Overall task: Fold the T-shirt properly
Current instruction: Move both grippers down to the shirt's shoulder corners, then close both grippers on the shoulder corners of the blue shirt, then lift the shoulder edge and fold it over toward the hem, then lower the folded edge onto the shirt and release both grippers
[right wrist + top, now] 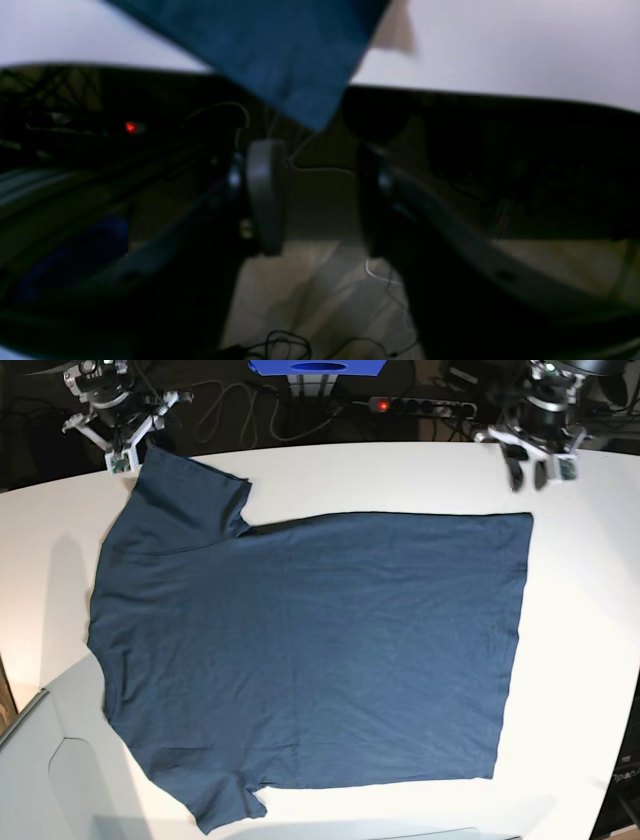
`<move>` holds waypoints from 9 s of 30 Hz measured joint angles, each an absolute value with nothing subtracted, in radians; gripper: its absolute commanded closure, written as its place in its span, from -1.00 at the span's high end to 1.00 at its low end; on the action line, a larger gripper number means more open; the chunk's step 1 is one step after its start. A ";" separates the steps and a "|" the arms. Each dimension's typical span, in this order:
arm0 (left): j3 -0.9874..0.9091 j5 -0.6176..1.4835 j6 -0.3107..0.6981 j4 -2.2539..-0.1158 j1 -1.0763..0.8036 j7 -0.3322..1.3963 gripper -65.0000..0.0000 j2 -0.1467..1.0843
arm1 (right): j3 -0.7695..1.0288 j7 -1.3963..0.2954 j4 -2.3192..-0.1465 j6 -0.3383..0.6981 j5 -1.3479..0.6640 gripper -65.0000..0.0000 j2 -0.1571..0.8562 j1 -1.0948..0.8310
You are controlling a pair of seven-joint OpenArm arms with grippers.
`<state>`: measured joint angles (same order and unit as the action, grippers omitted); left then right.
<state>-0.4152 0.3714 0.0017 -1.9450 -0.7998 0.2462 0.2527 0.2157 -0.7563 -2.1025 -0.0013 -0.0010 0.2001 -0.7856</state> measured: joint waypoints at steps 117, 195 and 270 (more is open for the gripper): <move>-0.408 0.505 -0.007 -1.806 -0.504 0.487 -1.00 0.233 | 0.344 -0.868 -2.078 0.287 -0.002 -0.99 0.228 -0.496; -0.399 0.347 0.000 -1.451 0.145 0.614 -1.00 0.227 | 0.101 -0.780 -1.417 0.369 0.104 -0.99 0.277 0.339; -0.402 0.355 -0.002 -1.299 0.033 0.479 -1.00 0.196 | 0.391 -0.717 -1.182 0.454 0.101 0.07 0.330 0.192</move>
<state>-0.4019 0.3546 -0.0025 -1.2991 0.0330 0.4789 0.1959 0.3912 -0.7174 -1.1824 0.4538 0.1005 0.3302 0.1925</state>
